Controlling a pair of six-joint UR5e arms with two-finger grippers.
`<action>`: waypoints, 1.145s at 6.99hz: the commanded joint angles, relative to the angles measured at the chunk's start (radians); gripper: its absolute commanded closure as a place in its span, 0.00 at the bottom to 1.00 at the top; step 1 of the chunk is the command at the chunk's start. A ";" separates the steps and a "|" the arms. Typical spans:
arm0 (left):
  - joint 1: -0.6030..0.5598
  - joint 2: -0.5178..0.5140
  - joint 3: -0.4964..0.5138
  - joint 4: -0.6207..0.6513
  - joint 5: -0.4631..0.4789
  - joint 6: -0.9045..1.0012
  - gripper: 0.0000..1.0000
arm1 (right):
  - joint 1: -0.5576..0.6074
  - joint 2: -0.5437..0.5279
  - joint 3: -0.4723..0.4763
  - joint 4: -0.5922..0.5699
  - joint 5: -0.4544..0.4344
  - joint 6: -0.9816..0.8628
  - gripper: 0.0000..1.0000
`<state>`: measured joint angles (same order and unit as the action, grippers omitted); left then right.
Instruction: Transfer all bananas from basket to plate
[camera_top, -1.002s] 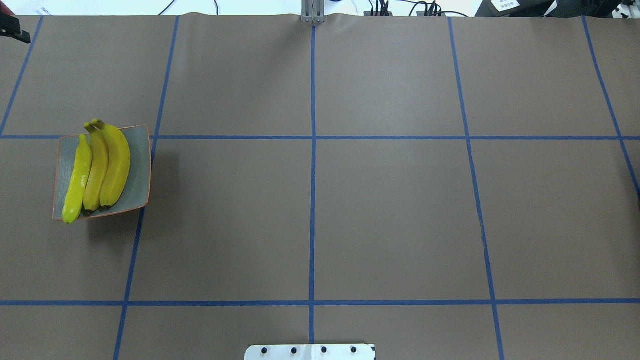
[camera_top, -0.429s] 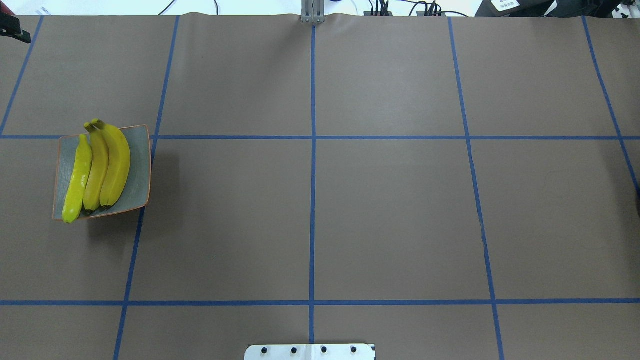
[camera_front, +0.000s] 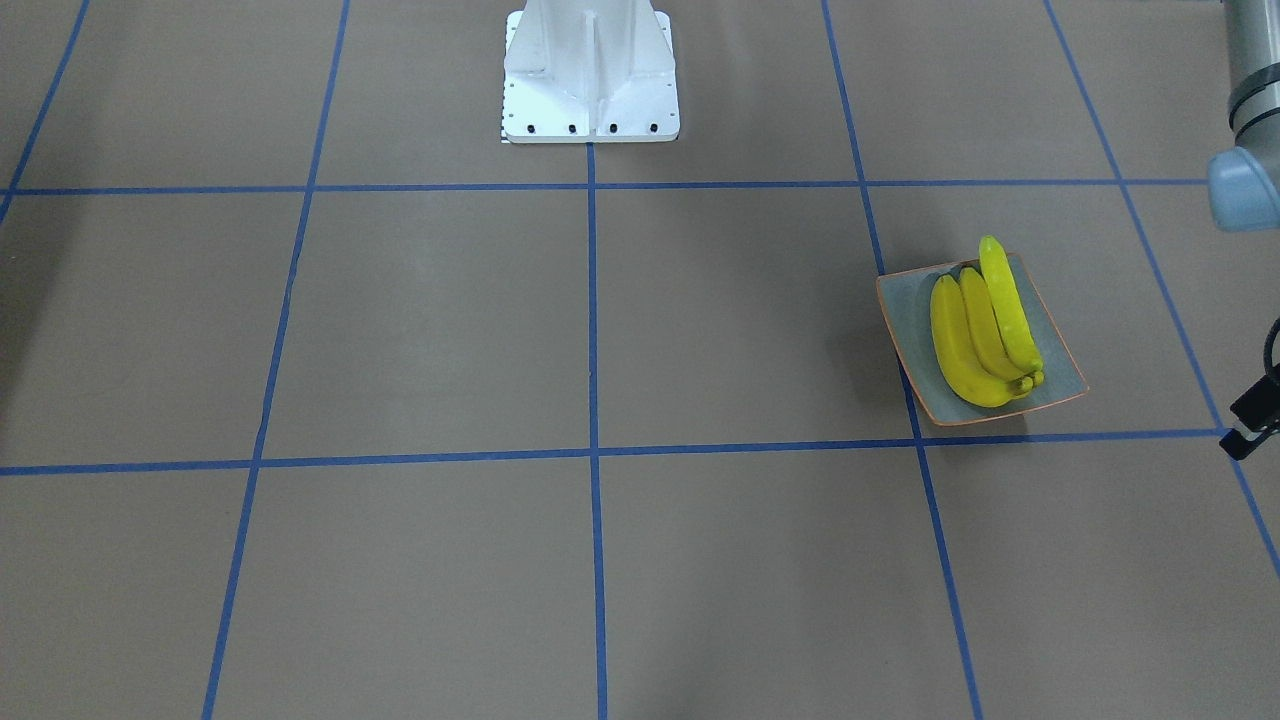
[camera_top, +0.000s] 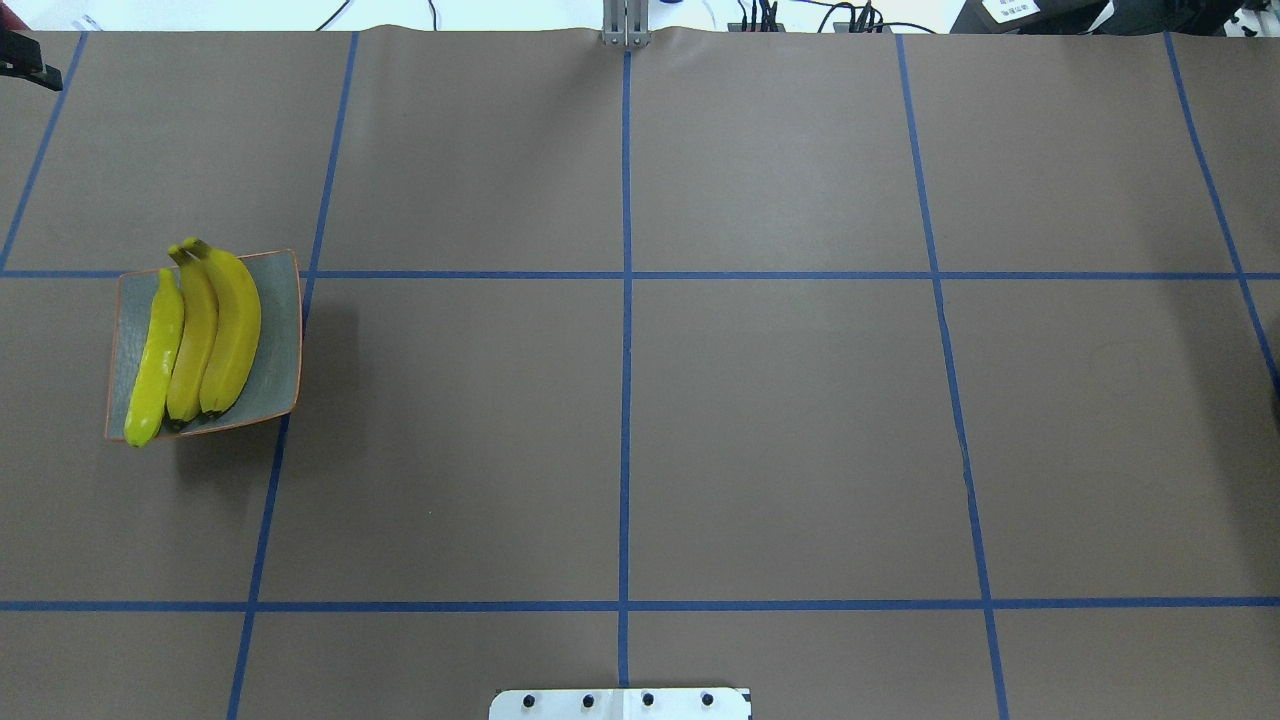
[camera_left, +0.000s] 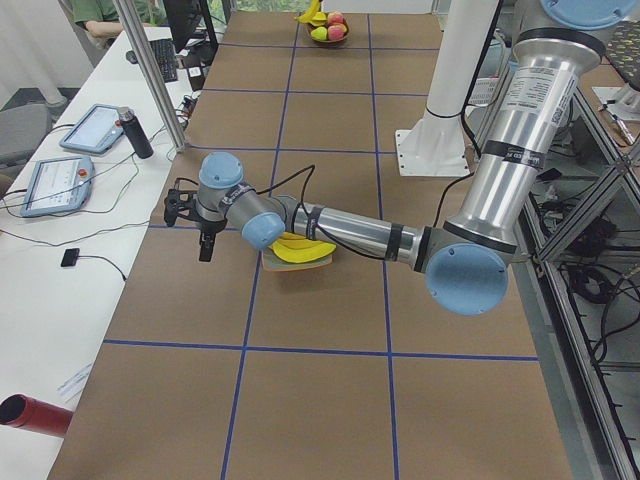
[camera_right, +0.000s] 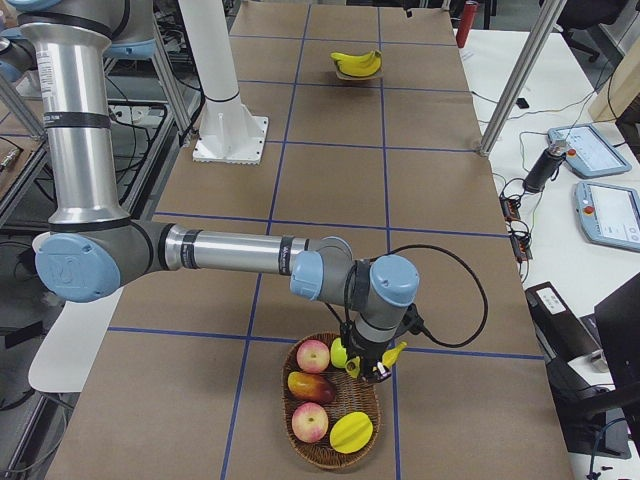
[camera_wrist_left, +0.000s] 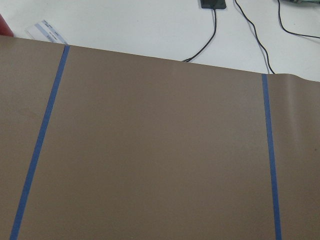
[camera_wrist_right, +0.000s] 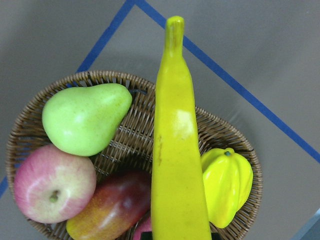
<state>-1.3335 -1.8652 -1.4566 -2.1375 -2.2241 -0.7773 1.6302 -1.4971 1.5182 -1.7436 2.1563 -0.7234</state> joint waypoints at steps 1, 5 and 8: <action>0.013 0.003 0.004 -0.004 0.001 -0.002 0.00 | 0.002 0.032 0.023 -0.028 0.074 0.048 1.00; 0.025 -0.002 -0.002 -0.008 0.000 -0.005 0.00 | -0.082 0.105 0.114 -0.025 0.389 0.508 1.00; 0.172 -0.124 -0.005 -0.035 0.007 -0.222 0.00 | -0.225 0.252 0.119 -0.016 0.560 0.848 1.00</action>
<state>-1.2341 -1.9202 -1.4629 -2.1631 -2.2203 -0.8774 1.4642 -1.3183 1.6352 -1.7609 2.6672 -0.0110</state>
